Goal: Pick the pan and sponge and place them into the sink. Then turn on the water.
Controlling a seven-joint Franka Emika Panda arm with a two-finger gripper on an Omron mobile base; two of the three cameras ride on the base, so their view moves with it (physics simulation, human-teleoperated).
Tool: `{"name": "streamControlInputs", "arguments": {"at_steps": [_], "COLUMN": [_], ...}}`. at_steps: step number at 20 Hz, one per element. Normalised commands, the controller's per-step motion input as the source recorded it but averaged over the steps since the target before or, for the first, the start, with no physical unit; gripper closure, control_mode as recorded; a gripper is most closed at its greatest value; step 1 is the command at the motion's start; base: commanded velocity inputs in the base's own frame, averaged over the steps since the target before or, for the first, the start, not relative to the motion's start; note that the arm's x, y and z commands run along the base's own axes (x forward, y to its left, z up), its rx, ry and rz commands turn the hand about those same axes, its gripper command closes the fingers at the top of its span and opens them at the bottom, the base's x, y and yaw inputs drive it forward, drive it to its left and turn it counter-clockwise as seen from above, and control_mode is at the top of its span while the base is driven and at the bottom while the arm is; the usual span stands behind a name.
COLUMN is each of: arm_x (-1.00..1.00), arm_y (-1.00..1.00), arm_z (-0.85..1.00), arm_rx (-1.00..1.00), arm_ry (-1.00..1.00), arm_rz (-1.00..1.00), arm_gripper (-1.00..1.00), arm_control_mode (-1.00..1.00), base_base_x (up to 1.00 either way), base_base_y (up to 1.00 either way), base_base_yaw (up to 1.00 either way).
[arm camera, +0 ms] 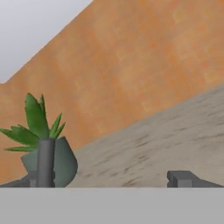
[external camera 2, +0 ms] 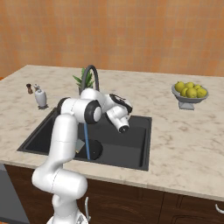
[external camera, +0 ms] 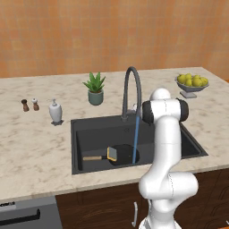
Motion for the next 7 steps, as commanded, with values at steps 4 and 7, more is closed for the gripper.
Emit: {"name": "streamControlInputs", "arguments": {"at_steps": [4, 7], "arm_x": [-0.01, -0.06], "arm_y": [-1.00, -1.00], "arm_z": [-0.24, -0.26], "arm_rx": [0.10, 0.07], "arm_ry": [0.00, 0.00], "arm_rz": [0.00, 0.00], "arm_gripper": [-1.00, -1.00], "arm_control_mode": [-1.00, -1.00], "base_base_x": [0.00, 0.00], "base_base_y": [0.00, 0.00], "base_base_yaw": [0.00, 0.00]}}
